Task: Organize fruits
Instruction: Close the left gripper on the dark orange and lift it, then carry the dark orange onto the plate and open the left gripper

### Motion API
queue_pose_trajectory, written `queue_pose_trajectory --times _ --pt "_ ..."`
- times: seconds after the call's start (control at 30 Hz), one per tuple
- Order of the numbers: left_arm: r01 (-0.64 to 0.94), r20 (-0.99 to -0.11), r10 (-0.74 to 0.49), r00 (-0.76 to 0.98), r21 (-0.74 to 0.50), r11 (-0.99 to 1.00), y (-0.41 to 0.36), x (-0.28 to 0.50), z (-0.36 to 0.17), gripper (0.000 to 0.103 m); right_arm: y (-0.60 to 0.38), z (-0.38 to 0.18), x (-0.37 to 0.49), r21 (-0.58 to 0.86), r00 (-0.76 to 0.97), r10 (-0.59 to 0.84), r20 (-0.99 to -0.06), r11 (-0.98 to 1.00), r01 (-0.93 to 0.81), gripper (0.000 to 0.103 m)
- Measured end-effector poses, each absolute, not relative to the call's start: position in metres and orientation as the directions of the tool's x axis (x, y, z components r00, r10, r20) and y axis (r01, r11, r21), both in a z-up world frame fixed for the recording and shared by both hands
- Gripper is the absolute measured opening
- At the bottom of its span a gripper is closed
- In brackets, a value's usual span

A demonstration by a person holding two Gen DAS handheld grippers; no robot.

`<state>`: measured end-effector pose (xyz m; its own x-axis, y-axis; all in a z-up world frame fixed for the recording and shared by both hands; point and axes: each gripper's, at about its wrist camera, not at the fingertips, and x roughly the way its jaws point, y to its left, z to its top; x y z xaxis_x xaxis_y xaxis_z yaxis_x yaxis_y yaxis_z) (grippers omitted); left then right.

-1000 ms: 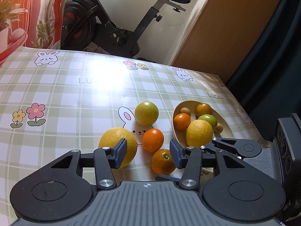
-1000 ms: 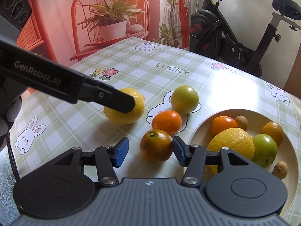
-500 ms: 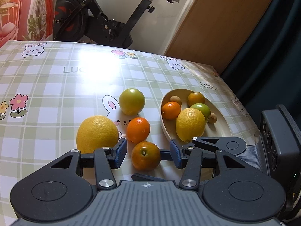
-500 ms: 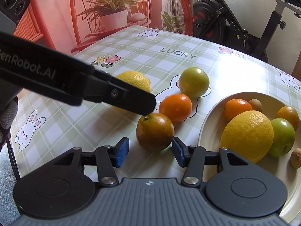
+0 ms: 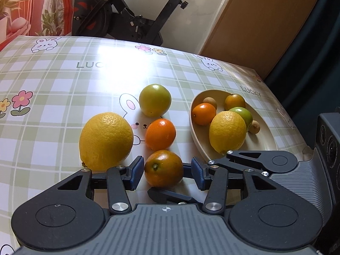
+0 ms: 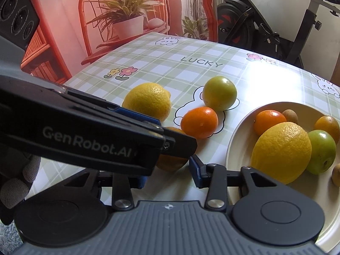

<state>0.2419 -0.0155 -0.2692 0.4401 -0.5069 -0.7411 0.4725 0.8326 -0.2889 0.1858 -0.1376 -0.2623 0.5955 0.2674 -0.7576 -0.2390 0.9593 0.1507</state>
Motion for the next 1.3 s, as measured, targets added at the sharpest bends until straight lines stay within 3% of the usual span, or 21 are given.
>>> queue_pose_trajectory --times 0.1,0.63,1.3 --pt "0.459 -0.749 -0.493 0.444 -0.282 0.842 -0.014 0.241 -0.27 0.044 -0.139 -0.262 0.185 0.158 0.597 0.271 -0.755 0.959 -0.236 0.043" --pt "0.475 -0.735 -0.505 0.453 -0.281 0.834 -0.022 0.222 -0.263 0.043 -0.145 -0.257 0.165 0.163 0.618 0.259 -0.743 0.964 -0.209 0.043" --pt "0.59 -0.73 -0.514 0.451 -0.188 0.785 -0.087 0.204 -0.236 0.044 -0.192 -0.234 0.123 0.196 0.733 0.205 -0.649 0.976 -0.1 0.042"
